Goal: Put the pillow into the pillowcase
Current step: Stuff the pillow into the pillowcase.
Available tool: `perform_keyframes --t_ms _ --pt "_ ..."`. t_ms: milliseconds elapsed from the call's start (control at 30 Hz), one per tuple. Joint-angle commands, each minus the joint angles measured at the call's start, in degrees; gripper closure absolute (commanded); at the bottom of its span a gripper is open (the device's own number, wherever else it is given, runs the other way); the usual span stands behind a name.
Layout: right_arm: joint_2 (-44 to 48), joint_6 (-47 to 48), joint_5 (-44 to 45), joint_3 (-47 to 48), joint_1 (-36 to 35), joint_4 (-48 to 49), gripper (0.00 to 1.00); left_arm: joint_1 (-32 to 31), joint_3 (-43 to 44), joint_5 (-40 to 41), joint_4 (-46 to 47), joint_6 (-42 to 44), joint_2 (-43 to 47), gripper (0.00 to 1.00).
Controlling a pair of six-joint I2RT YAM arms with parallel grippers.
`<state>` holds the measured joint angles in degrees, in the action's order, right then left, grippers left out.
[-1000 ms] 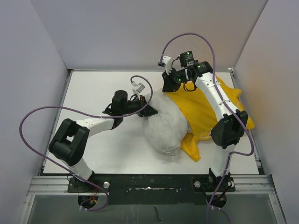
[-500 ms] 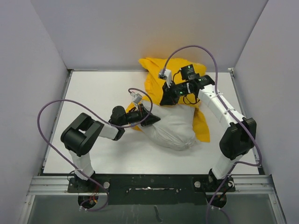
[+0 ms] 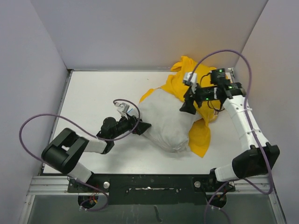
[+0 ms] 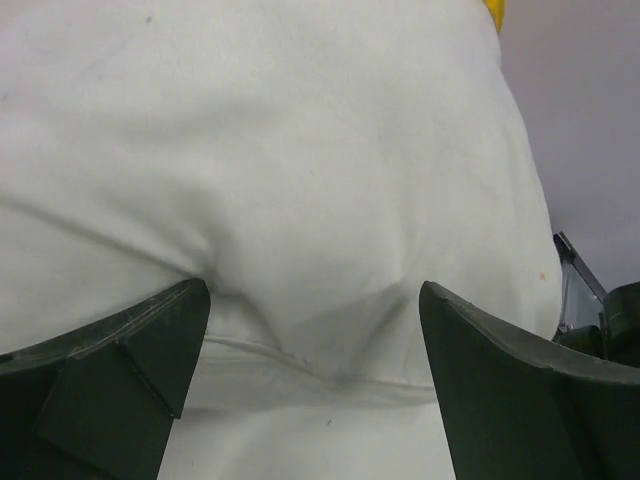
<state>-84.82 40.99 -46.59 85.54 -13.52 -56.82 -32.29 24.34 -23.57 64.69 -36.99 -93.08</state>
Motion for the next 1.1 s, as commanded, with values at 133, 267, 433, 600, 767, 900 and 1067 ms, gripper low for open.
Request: perform_keyframes --t_ms 133,267,433,600,767,900,1067 --pt "14.45 2.00 2.05 -16.22 14.68 6.47 0.23 0.63 -6.69 5.95 -21.56 1.60 27.55 0.02" --pt "20.14 -2.69 16.95 -29.54 14.68 20.53 0.23 0.30 -7.21 4.08 -28.39 -3.52 35.60 0.02" --pt "18.63 -4.88 27.74 -35.18 14.66 30.85 0.28 -6.72 -5.58 7.74 -32.56 -10.00 36.04 0.02" --pt "13.58 -6.42 30.86 -34.73 14.42 34.34 0.45 -18.96 -4.84 21.03 -27.79 -12.20 29.22 0.02" --pt "9.69 -6.61 33.18 -34.24 12.37 36.45 0.52 -22.23 -0.93 24.24 -22.91 -13.30 18.98 0.02" --pt "9.60 -6.59 30.95 -32.46 11.92 32.88 0.84 -22.94 3.25 24.10 -20.37 -12.77 10.94 0.02" --pt "13.90 1.38 16.18 -29.72 12.05 21.36 1.00 -23.07 10.09 21.82 -15.65 -9.55 0.45 0.02"
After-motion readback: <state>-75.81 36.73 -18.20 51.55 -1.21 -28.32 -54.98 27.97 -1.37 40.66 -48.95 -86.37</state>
